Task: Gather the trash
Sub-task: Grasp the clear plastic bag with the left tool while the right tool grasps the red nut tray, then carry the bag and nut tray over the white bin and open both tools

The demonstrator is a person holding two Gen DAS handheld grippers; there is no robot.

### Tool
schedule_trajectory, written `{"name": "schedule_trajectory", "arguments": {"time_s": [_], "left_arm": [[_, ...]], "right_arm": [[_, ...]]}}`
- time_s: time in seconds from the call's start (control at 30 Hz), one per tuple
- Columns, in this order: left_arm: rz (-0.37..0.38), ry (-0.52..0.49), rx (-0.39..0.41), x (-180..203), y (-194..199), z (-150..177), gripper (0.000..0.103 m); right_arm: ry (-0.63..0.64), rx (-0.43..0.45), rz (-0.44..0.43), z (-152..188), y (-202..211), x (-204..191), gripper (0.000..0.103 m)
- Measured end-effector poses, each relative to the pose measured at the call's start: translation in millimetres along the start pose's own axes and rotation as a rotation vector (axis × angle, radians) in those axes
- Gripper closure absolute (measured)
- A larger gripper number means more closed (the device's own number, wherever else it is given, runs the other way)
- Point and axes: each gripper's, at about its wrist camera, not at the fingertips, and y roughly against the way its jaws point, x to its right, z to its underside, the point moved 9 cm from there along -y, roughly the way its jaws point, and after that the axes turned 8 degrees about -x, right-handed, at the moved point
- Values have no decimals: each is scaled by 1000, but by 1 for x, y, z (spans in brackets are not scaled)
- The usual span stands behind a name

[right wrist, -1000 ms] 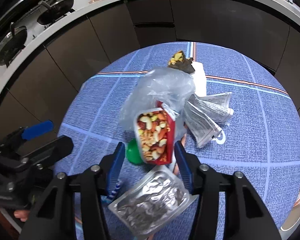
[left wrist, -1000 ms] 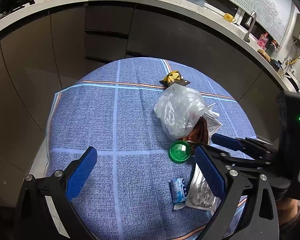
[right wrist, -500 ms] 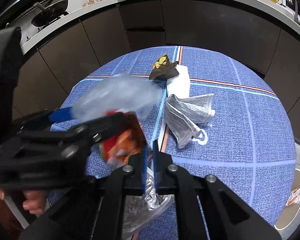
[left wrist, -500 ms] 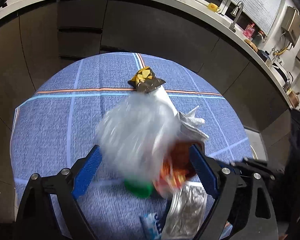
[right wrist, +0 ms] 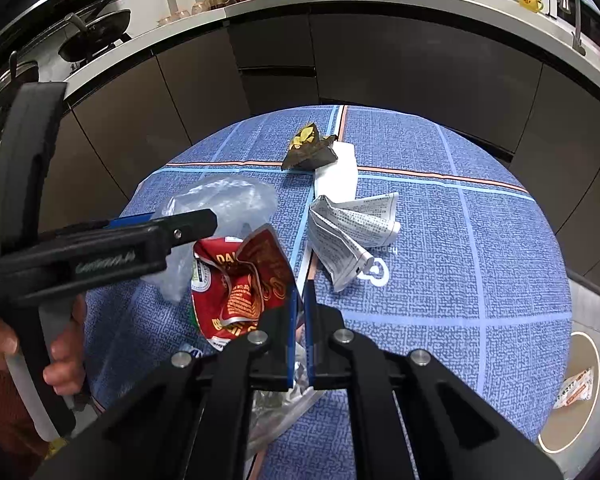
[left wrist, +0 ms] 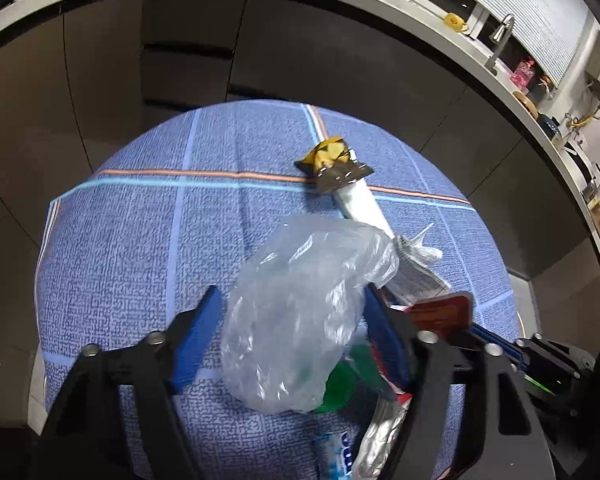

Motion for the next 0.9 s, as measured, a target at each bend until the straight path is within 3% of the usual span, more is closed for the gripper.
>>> {"name": "schedule_trajectory", "arguments": {"time_s": [0.1, 0.17, 0.2, 0.5, 0.9], "left_arm": [[19, 14, -31, -5, -2, 5, 63], [27, 16, -45, -4, -2, 10, 93], [34, 18, -50, -3, -1, 11, 97], [49, -64, 43, 28, 49, 13, 101], [160, -280, 131, 150, 92, 17, 101]], "right_arm": [[7, 13, 14, 3, 6, 0, 98], [7, 20, 19, 4, 9, 1, 98], [5, 26, 21, 4, 13, 1, 98], [-34, 121, 38, 8, 58, 19, 98], [-171, 271, 140, 27, 140, 90, 98]]}}
